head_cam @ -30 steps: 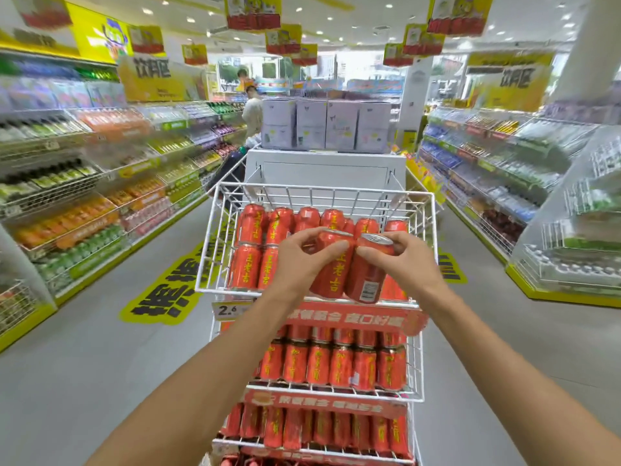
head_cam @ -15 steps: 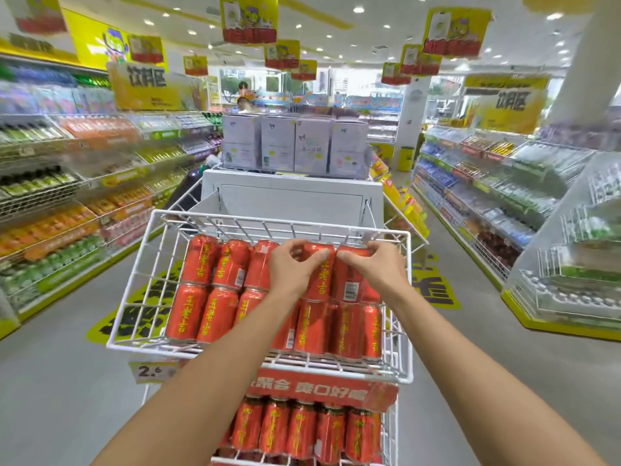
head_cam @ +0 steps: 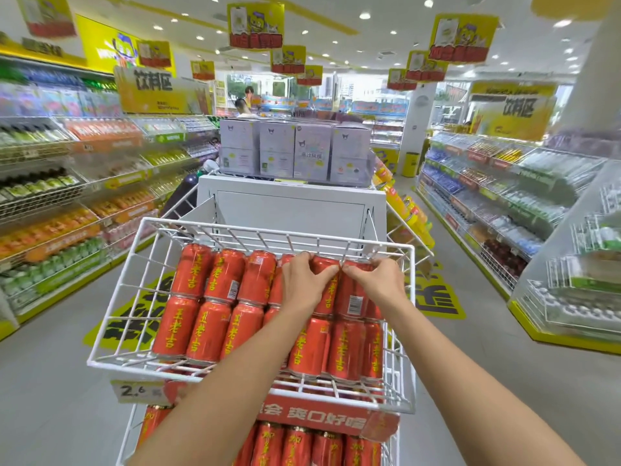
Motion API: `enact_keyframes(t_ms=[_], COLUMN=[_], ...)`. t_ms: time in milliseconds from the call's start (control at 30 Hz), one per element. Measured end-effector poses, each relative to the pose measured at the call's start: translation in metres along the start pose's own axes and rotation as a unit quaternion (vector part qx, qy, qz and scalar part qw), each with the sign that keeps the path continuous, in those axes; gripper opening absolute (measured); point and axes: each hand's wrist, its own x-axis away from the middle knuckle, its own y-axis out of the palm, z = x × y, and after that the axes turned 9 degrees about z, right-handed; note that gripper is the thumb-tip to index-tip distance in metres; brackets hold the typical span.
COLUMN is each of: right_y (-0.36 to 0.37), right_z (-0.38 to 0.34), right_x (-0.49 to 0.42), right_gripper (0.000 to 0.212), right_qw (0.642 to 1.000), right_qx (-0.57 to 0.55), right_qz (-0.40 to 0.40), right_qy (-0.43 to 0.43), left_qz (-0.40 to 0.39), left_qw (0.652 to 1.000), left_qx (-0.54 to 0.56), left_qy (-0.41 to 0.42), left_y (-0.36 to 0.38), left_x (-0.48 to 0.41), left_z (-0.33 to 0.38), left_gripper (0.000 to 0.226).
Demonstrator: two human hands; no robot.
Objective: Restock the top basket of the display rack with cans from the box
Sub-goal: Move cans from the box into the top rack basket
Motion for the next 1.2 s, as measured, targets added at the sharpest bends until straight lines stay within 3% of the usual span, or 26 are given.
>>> enact_keyframes(t_ms=[67,267,533,1200], right_y=[0.001,0.015,0.018,0.027], right_z=[0.003,0.014,0.015,0.028], right_x=[-0.001,-0.008,-0.006,-0.018], right_gripper=[0.028,0.056,0.062,0.053], right_qw=[1.0,0.997,0.992,0.991], right_qx=[0.022,0.073,0.122,0.13], right_qz=[-0.004,0.002,0.025,0.02], right_qy=[-0.002,0.024,0.022,0.008], left_qz=[0.005,0.025,0.031,0.02], left_qw=[1.0,0.996,0.97,0.955], left_qx=[-0.016,-0.074,-0.207,-0.278], left_qy=[0.001,0.033,0.122,0.104], left_y=[-0.001,0.001,0.002,-0.001], left_x=[0.003,0.003,0.0,-0.012], left_z=[0.006,0.009,0.014,0.023], left_gripper=[0.041,0.044,0.047,0.048])
